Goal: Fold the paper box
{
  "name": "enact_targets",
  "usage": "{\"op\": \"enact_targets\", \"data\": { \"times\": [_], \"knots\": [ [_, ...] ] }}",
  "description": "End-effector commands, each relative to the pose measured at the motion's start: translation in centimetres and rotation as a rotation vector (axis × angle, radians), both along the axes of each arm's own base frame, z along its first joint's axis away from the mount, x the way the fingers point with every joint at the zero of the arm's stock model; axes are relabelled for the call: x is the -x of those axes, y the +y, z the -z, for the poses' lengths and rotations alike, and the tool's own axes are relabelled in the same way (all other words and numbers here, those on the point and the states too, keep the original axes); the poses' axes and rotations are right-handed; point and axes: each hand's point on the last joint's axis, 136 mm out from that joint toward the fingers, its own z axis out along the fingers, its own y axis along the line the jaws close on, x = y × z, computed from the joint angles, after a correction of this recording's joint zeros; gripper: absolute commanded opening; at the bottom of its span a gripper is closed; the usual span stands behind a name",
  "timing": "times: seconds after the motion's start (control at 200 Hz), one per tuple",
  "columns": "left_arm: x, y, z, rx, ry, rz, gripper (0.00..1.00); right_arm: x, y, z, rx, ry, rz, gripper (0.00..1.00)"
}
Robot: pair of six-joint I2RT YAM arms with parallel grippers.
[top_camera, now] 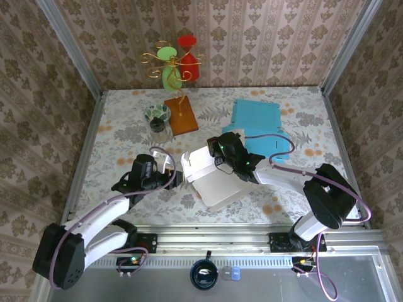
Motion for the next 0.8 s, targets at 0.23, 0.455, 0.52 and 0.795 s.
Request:
{"op": "enact_targets", "data": {
  "times": [0.23, 0.455, 0.52, 0.795],
  "knots": [
    [-0.5, -1.7, -0.7, -0.074, -0.084, 0.089, 0.52, 0.8, 0.3, 0.1, -0.002, -0.098, -0.083, 0.00],
    [0.6, -2.5, 0.1, -0.120, -0.077, 0.135, 0.51, 1.5, -0.2, 0.0, -0.020, -0.181, -0.098, 0.00],
    [0.9, -2.9, 0.2, -0.132, -0.081, 0.147, 0.51, 1.6, -0.4, 0.2, -0.033, -0.192, -0.094, 0.00],
    [1.6, -3.6, 1.0, -0.192, -0.097, 0.169, 0.49, 2.9, -1.2, 1.1, -0.057, -0.219, -0.093, 0.00]
  ]
}}
